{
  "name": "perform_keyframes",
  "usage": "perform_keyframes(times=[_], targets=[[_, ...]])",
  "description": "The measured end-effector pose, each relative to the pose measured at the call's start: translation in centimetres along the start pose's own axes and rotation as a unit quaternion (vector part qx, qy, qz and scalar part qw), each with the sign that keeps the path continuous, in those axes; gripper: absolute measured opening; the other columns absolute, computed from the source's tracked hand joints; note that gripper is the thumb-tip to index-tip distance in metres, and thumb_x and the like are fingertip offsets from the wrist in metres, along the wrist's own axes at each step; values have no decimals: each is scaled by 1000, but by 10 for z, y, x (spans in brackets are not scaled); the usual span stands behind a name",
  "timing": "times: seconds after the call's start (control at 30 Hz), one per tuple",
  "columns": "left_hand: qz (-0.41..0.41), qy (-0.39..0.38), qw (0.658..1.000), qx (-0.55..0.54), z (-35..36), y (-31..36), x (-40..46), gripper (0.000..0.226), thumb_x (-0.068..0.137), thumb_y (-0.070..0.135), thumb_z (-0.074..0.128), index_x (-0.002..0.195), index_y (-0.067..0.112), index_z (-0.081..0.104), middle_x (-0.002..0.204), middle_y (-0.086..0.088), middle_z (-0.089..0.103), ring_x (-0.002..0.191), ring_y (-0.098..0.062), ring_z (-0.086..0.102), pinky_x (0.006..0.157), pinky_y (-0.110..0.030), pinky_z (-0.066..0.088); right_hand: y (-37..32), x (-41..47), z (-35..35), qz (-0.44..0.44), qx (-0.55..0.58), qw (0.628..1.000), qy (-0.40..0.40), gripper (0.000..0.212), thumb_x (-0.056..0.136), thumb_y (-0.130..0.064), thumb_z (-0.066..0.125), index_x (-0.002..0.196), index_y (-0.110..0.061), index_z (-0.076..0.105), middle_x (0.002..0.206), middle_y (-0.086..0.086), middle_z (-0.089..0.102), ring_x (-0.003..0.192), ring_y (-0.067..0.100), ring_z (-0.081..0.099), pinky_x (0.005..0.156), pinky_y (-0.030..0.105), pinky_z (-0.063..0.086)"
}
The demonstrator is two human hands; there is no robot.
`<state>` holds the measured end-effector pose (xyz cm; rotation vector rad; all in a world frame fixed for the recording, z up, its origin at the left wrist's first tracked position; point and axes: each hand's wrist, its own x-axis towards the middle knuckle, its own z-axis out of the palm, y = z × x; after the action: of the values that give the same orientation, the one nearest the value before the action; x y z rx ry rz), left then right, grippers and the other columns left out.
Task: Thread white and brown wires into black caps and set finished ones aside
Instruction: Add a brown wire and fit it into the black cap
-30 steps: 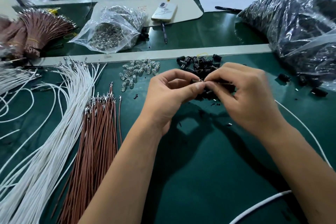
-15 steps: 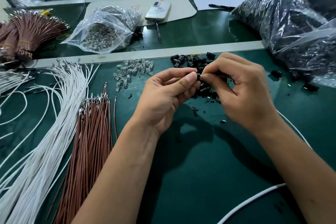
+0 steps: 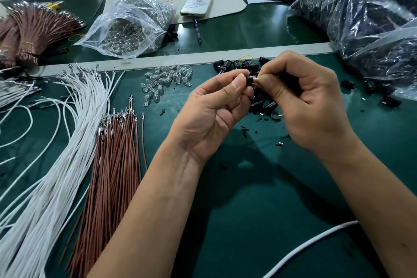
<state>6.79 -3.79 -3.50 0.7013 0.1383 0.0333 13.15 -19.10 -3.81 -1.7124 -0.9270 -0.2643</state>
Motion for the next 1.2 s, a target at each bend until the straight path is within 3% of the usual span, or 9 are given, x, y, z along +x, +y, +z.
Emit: perform_keyframes(times=[0.1, 0.2, 0.3, 0.53, 0.73, 1.07, 1.2], targets=[[14, 32, 999, 27, -1, 1, 1, 11, 71, 5, 69, 76, 7, 79, 76, -8, 71, 66, -13, 69, 63, -17, 57, 0, -2, 1, 13, -43, 999, 12, 9, 99, -8, 70, 93, -1, 70, 87, 6, 68, 81, 22, 61, 75, 38, 52], [38, 86, 994, 51, -4, 1, 3, 8, 68, 5, 72, 75, 7, 77, 75, -6, 72, 65, -13, 69, 62, -18, 56, 0, -3, 1, -39, -173, 983, 48, 8, 97, -12, 72, 97, -4, 71, 94, 2, 68, 92, 25, 60, 82, 35, 50], [49, 102, 992, 53, -6, 0, 4, 9, 68, 5, 74, 77, 6, 75, 75, -7, 73, 64, -14, 69, 62, -18, 56, 2, -4, 1, -79, -218, 972, 49, 14, 98, -15, 72, 90, -4, 70, 91, 5, 65, 88, 27, 56, 82, 34, 47], [50, 99, 989, 95, -5, -1, 3, 8, 66, 8, 76, 74, 9, 76, 75, -7, 73, 65, -14, 68, 63, -18, 56, 6, -3, 5, -90, -253, 963, 20, 18, 98, -16, 73, 86, -4, 69, 88, 6, 62, 85, 27, 54, 79, 30, 42], [65, 128, 975, 172, -6, 0, 3, 3, 84, -2, 71, 85, 1, 70, 68, -6, 71, 61, -13, 67, 61, -18, 55, 6, -3, 10, -70, -261, 962, -44, 14, 98, -3, 66, 85, -1, 61, 89, 8, 57, 83, 24, 47, 79, 26, 35], [83, 149, 961, 216, -8, 1, 2, 9, 84, -3, 74, 79, 4, 73, 65, -7, 68, 58, -14, 63, 60, -19, 54, 5, -5, 14, -52, -259, 962, -64, 12, 96, -1, 67, 85, -2, 61, 89, 7, 57, 83, 26, 49, 78, 29, 37], [99, 126, 945, 284, -12, 3, 0, 11, 80, 4, 81, 78, 9, 71, 69, -7, 70, 61, -15, 60, 63, -21, 52, 9, -7, 9, -42, -260, 964, -43, 12, 97, -11, 71, 89, -6, 63, 90, 1, 55, 85, 22, 48, 80, 26, 34]])
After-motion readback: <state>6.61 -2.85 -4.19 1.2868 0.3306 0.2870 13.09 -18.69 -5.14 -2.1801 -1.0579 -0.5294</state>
